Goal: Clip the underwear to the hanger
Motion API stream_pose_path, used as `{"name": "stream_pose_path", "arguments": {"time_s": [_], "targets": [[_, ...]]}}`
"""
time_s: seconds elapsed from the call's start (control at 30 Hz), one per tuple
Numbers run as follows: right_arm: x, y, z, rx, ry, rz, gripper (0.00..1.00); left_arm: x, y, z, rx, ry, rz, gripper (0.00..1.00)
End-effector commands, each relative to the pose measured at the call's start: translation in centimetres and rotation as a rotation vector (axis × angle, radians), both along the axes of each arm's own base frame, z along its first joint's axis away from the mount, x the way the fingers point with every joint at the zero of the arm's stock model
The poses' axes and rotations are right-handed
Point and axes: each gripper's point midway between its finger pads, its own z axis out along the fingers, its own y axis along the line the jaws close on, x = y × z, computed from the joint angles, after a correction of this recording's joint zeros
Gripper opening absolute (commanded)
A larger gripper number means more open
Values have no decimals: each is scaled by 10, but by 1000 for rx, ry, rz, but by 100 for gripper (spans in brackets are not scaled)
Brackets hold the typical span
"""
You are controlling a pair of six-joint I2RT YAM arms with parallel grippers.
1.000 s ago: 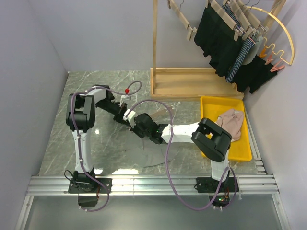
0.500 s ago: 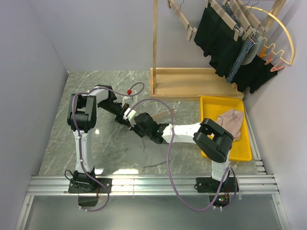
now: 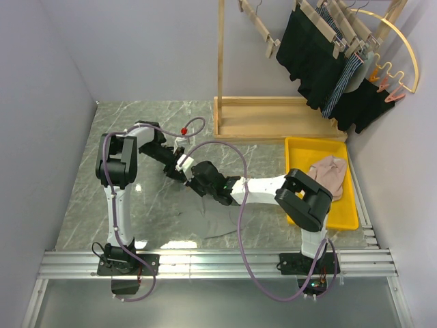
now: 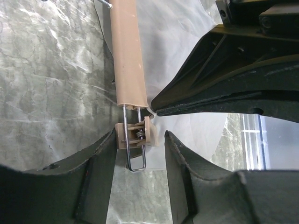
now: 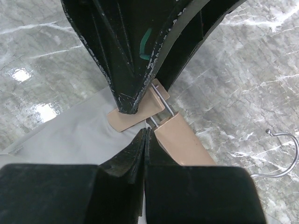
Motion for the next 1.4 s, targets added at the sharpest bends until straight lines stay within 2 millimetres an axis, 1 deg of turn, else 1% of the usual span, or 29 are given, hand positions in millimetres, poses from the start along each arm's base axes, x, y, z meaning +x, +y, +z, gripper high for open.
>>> {"name": "stream_pose_path", "arguments": {"time_s": [0.0,0.13,0.2,0.3,0.37,0.43,0.47,0.53,0.6,0.63,0.67,0.73,0.77,0.8,0.83,0.87,0.9,0.93,1.0,1.03,1.07,1.1,1.13,1.17,1.2,1.23,1.27,1.3,1.37], "targets": [[2,3,19,33,-38,-4,0,7,0,13,-21,-2,22,49],[2,4,14,26,-32,2,0,13,5,13,-15,2,62,50],[3,5,10,20,-34,5,0,21,8,13,-5,0,96,46],[3,7,5,12,-29,11,0,19,12,11,10,4,100,41],[2,6,1,3,-21,13,3,17,13,10,19,9,96,41],[2,7,0,-1,-14,17,13,16,15,9,22,15,99,41],[1,7,-2,-5,-8,18,25,16,16,10,22,13,105,41],[0,8,1,-1,-5,16,36,17,18,9,27,16,121,41],[0,8,9,14,5,9,48,20,23,14,30,11,142,43],[0,8,21,34,1,5,50,23,24,17,32,6,153,43],[-3,6,25,30,17,6,53,33,27,23,30,-40,174,44],[0,7,54,78,24,-7,56,44,30,29,44,-75,210,45],[-2,2,57,66,53,-9,59,48,30,39,46,-116,217,46],[0,3,70,90,65,-15,60,51,29,44,53,-121,238,46],[6,-5,87,115,68,-34,61,54,30,45,66,-134,251,47],[8,-12,94,125,83,-47,61,57,30,48,72,-149,266,48],[3,-21,94,125,140,-46,63,67,29,60,68,-199,294,48],[16,-42,108,157,150,-88,64,66,30,59,90,-213,305,49],[12,-73,97,156,256,-136,67,80,31,78,98,-326,357,49],[8,-86,107,194,288,-123,68,77,33,73,122,-339,376,49],[18,-115,104,202,320,-187,68,79,37,86,146,-400,403,50],[16,-134,94,205,361,-224,67,80,37,91,148,-446,406,50],[11,-144,101,243,381,-217,66,74,39,88,162,-457,403,51],[20,-171,95,248,405,-289,61,71,38,97,168,-509,400,51],[19,-184,89,251,433,-331,57,72,37,100,168,-538,399,51],[20,-193,85,246,454,-359,53,68,34,100,170,-544,393,51],[19,-204,78,239,487,-399,45,63,27,105,162,-559,375,51],[26,-220,75,251,501,-458,42,60,24,106,159,-570,359,51],[33,-237,68,262,522,-530,38,55,12,112,142,-588,334,51]]}}
